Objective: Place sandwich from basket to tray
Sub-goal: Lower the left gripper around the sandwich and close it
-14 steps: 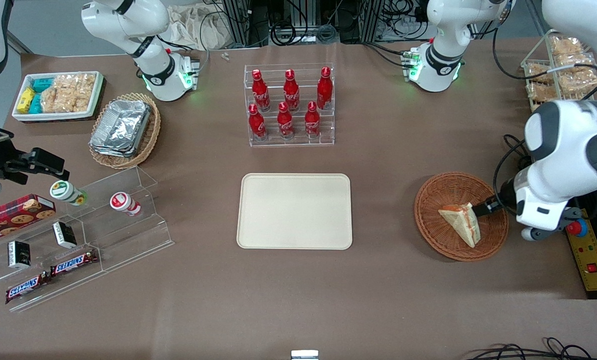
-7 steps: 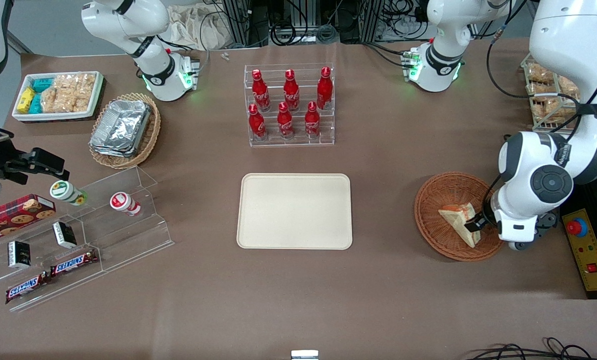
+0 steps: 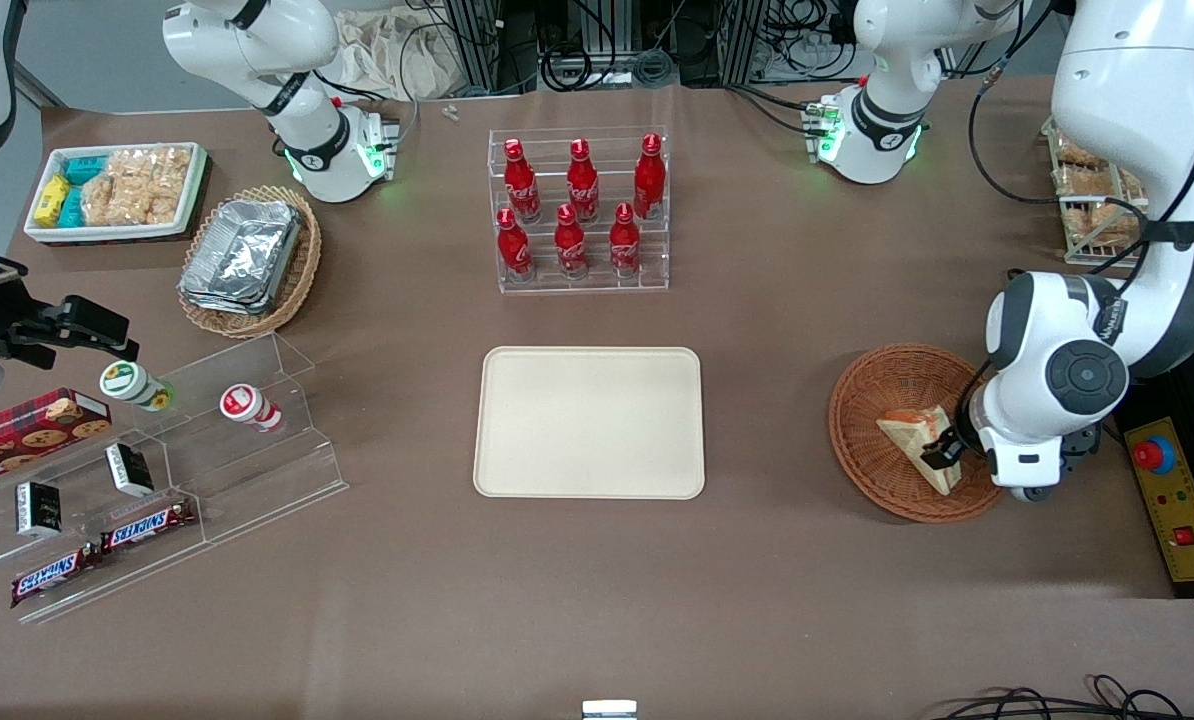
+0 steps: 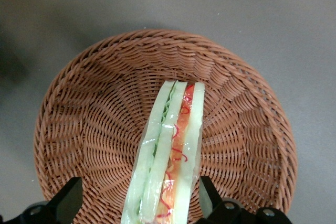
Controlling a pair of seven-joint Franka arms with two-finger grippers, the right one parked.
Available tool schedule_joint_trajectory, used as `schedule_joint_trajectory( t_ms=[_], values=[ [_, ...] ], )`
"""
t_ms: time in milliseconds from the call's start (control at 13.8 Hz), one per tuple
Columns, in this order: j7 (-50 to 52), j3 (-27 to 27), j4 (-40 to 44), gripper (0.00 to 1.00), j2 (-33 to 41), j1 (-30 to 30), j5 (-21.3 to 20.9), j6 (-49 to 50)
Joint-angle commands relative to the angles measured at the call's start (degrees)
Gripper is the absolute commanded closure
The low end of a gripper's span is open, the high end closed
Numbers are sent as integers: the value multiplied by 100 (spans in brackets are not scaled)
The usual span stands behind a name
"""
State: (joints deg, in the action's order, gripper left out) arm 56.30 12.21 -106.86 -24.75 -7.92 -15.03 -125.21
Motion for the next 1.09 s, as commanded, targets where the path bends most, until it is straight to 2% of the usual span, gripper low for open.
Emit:
schedule_joint_trajectory(
  t_ms=[0, 218, 291, 364, 436, 509, 800, 1018],
  values=[
    [179, 10, -63, 0, -109, 36, -141, -179],
    [171, 10, -239, 0, -196, 45, -202, -310],
    [162, 10, -265, 8, -275, 80, -211, -433],
    [188, 10, -231, 43, -345, 124, -211, -434],
    [188, 10, -222, 87, -390, 133, -211, -434],
    [188, 10, -213, 100, -390, 133, -211, -425],
    [144, 10, -81, 100, -390, 150, -211, -259],
    [-161, 18, 400, 100, -198, 133, -159, 739]
  ],
)
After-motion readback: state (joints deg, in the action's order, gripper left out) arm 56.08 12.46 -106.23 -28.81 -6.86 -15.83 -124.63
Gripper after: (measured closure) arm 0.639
